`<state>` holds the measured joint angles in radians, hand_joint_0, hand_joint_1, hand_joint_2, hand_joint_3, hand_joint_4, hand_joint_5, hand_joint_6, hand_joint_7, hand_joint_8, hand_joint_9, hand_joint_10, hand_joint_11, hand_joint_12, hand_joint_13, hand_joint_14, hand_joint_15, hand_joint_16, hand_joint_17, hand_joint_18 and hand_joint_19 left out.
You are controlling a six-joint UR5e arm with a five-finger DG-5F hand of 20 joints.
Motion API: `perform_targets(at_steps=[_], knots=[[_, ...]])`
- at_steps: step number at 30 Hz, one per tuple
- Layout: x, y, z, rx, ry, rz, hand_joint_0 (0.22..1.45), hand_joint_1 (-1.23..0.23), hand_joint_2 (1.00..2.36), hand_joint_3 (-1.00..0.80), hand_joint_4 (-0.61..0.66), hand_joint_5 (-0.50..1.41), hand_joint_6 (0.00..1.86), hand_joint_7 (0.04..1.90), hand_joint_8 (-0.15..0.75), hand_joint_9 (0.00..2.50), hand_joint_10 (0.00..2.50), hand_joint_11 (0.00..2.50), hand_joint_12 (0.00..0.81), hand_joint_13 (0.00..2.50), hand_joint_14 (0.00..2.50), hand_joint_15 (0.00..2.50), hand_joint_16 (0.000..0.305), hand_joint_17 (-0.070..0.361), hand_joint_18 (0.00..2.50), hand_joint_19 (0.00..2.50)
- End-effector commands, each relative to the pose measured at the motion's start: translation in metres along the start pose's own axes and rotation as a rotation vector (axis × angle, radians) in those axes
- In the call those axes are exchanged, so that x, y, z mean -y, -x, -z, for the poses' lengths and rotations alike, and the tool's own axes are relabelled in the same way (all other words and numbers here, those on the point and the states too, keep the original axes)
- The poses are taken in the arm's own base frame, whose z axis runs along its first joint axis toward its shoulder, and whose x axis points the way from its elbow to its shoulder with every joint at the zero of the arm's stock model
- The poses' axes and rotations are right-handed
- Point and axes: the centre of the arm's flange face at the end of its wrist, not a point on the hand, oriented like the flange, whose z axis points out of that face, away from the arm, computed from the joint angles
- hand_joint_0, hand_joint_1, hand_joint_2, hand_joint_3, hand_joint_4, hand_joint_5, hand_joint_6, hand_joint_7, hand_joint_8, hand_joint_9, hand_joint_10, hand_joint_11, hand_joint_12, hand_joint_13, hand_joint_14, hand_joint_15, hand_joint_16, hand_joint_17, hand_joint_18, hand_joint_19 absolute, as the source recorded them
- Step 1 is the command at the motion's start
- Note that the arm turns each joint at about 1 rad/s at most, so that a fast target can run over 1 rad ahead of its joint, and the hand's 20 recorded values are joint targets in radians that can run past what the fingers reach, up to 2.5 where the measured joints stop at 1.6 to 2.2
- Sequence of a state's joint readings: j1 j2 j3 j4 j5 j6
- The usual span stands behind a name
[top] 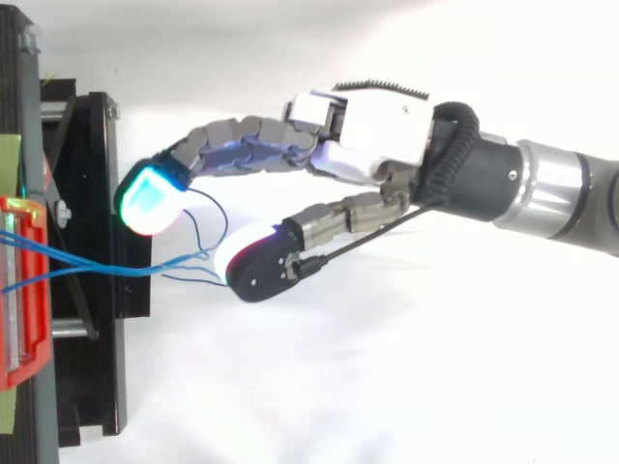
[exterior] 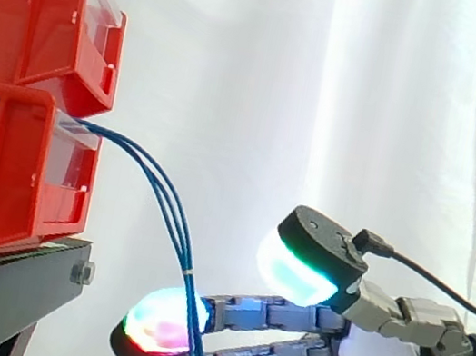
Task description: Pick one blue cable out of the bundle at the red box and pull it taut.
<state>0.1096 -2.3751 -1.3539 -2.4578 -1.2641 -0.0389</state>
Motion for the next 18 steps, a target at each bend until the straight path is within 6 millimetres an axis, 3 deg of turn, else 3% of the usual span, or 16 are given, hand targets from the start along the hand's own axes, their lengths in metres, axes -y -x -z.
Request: perform_targets(at_steps=[1,18], knots=[[0.002,-0.008,-0.005,-0.009,0.016,-0.005,0.54,-0.67,1.0,-0.5,0.35,-0.17,0.5,0.76,0.295,0.38,0.0,0.0,0.37,0.33,0.0,0.11,0.051,0.114,0.26,0.13],[-0.002,-0.026,-0.011,-0.03,0.051,0.014,0.58,-0.76,1.0,-0.5,0.35,-0.13,0.5,1.01,0.296,0.43,0.0,0.03,0.362,0.35,0.0,0.12,0.049,0.111,0.3,0.16]])
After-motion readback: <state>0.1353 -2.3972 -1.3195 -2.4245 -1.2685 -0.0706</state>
